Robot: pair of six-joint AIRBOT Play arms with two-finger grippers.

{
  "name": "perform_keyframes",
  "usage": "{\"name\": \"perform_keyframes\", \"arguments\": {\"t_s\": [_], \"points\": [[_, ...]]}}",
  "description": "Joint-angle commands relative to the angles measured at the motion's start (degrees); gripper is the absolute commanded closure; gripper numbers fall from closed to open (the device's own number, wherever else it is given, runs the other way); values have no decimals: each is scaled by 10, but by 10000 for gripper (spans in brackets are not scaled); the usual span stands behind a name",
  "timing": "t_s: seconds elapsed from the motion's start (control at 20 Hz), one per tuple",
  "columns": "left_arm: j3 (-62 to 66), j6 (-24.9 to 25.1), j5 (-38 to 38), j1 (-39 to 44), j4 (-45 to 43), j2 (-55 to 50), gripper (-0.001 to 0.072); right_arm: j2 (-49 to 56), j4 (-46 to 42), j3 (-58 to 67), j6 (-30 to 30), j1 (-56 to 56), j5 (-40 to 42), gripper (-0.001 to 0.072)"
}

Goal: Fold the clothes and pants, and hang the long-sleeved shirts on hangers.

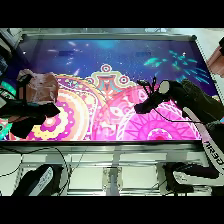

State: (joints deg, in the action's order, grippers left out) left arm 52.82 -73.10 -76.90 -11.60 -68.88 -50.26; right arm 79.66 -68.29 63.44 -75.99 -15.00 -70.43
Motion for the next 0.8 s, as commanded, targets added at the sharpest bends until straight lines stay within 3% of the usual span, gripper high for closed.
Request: {"name": "perform_keyframes", "arguments": {"t_s": [0.0, 0.05, 0.1, 0.25, 0.45, 0.75], "points": [[0, 0, 7, 27, -143, -49, 66, 0, 6, 0, 0, 0, 9, 702], [0, -7, 22, 48, -191, -67, 69, 0, 5, 0, 0, 0, 17, 701], [0, -38, 51, 75, -250, -85, 141, 0, 5, 0, 0, 0, 26, 701], [0, -85, 131, 162, -386, -129, 146, 0, 5, 0, 0, 0, 41, 702], [0, -162, 144, 247, -579, -197, 145, 0, 5, 0, 1, 0, 41, 702], [0, -165, 146, 244, -604, -259, 145, 0, 5, 0, 0, 0, 41, 702]]}}
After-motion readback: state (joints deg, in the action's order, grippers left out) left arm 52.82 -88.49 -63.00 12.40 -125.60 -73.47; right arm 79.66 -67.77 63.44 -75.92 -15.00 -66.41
